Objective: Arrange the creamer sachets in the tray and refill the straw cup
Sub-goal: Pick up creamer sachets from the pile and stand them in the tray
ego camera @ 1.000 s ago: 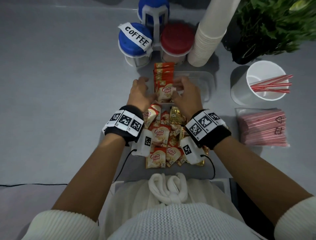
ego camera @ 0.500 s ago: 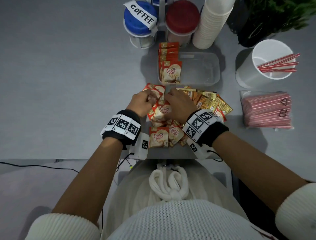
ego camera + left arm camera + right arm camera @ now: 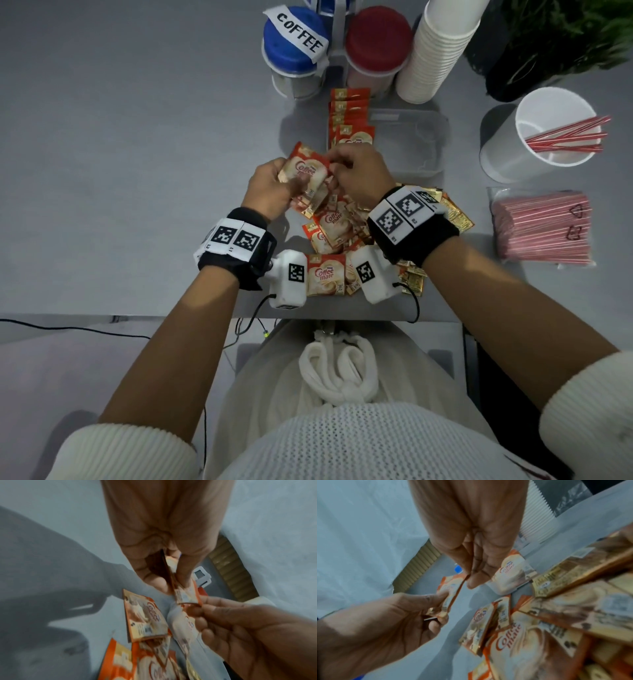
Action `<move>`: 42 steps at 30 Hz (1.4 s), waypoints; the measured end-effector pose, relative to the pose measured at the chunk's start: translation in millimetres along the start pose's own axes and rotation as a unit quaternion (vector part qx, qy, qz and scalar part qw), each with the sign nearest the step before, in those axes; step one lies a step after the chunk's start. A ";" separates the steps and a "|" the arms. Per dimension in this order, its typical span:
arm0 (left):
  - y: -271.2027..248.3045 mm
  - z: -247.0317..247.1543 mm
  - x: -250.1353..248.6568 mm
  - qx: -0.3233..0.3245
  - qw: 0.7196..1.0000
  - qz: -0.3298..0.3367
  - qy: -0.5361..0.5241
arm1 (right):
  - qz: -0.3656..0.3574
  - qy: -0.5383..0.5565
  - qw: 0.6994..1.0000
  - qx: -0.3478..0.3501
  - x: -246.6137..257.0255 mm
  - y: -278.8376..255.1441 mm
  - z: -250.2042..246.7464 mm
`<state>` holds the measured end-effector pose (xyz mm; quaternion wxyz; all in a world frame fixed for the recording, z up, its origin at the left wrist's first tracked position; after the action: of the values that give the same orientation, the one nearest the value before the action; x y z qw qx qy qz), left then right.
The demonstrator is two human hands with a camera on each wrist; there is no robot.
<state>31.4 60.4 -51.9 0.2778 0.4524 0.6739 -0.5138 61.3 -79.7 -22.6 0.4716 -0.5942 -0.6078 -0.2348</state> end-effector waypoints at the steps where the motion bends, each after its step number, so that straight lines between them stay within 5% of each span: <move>1: 2.3 -6.9 4.2 -0.022 1.000 -0.004 -0.001 | 0.005 -0.017 1.000 -0.006 -0.3 1.6 3.1; 9: 8.7 -35.9 24.2 -0.094 0.993 -0.043 -0.056 | -0.026 -0.308 0.950 0.050 1.2 -10.6 41.7; 14: 8.3 -30.9 22.8 -0.087 0.992 -0.047 -0.081 | -0.024 -0.345 0.937 0.043 -4.8 -9.4 44.9; 22: 11.4 -29.2 23.9 -0.107 0.990 -0.061 -0.074 | 0.027 -0.138 0.988 0.067 -6.1 -3.2 22.3; 28: 14.6 -6.8 0.9 -0.041 0.996 -0.022 -0.070 | 0.044 -0.022 0.993 0.107 -3.0 3.4 -7.5; 37: 10.5 37.0 -28.3 0.047 0.996 -0.016 -0.073 | 0.097 0.110 0.988 -0.056 -17.2 11.2 -29.3; 42: 16.3 42.8 -36.3 0.020 0.998 -0.003 -0.064 | 0.110 0.163 0.972 -0.126 -23.3 13.0 -37.9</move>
<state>58.0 9.3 -42.3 0.3098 0.4218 0.6459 -0.5558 81.2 -121.1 -29.2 0.5083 -0.6659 -0.4195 -0.3497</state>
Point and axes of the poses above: each hand's wrist, its own y-axis towards the middle knuckle, its own z-axis out of the palm, x = y × z, the point moved 5 cm from there along y, towards the middle knuckle, and after that the axes turned 7 degrees about y, right-handed, at the moved point
